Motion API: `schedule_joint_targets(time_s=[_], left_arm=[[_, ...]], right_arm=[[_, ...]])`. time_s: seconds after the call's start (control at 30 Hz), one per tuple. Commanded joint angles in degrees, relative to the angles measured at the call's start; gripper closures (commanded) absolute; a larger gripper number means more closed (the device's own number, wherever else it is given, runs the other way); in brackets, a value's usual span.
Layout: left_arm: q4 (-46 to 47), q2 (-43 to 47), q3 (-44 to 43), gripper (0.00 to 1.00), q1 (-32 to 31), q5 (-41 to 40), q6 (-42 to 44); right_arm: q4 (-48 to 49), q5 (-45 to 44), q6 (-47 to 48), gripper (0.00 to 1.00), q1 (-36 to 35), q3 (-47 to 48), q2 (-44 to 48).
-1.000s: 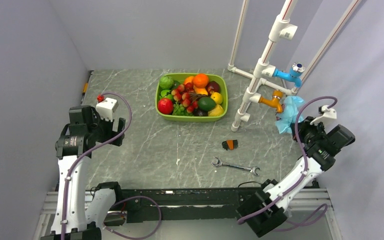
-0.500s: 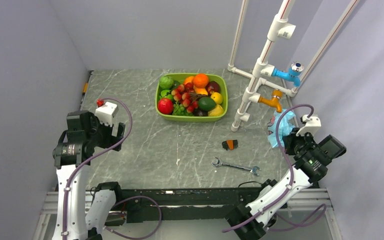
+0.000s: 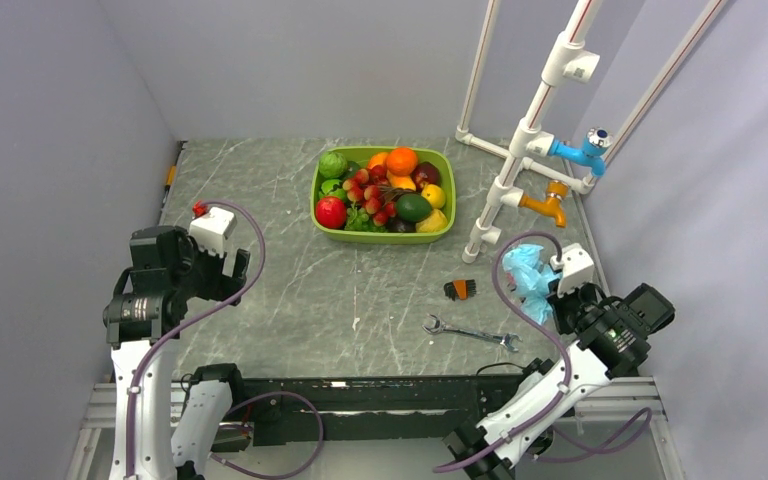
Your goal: Place the fake fruits into the plastic bag and tie a complex knot
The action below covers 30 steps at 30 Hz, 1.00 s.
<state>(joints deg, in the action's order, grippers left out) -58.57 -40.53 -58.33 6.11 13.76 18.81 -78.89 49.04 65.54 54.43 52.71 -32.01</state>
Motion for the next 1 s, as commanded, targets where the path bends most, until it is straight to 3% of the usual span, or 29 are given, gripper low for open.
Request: schedule_joint_targets(time_s=[0.0,0.1,0.27,0.37,0.5,0.63,0.7,0.83,0.97], left_arm=[[0.21,-0.16,-1.73,0.01,-0.13,1.03,1.81],[0.88,0.37,-0.85,0.01,-0.13,0.63,2.88],[1.73,-0.59,0.2,0.01,-0.13,0.38,4.52],[2.6,-1.23,0.64,0.01,-0.13,-0.04,5.19],[3.66,-2.01,1.41,0.01,-0.13,-0.01,5.91],[3.82,-2.44,1.85,0.01,-0.13,-1.36,7.12],[3.66,-2.09,1.8,0.01,-0.13,-1.78,7.44],[3.35,-0.48,1.56,0.01,-0.13,-0.51,8.17],[2.07,-0.78,1.06,0.01,-0.14,0.91,8.87]], right_arm=[[-7.16,8.27,11.6,1.0,-1.84,4.84,1.75],[-7.21,9.44,10.95,1.0,-3.71,4.89,2.21],[-7.03,9.22,7.09,1.0,-4.56,7.85,-9.75],[-5.04,8.4,1.98,1.0,-9.74,10.75,-12.25],[12.83,-1.91,-24.56,1.0,-29.61,9.64,-12.89],[23.41,-14.9,-40.34,1.0,-51.22,10.26,-14.47],[25.82,-20.22,-44.68,1.0,-60.47,10.72,-14.81],[24.74,-21.76,-46.09,1.0,-65.2,11.51,-15.4],[24.92,-28.26,-48.7,1.0,-75.61,13.08,-17.72]])
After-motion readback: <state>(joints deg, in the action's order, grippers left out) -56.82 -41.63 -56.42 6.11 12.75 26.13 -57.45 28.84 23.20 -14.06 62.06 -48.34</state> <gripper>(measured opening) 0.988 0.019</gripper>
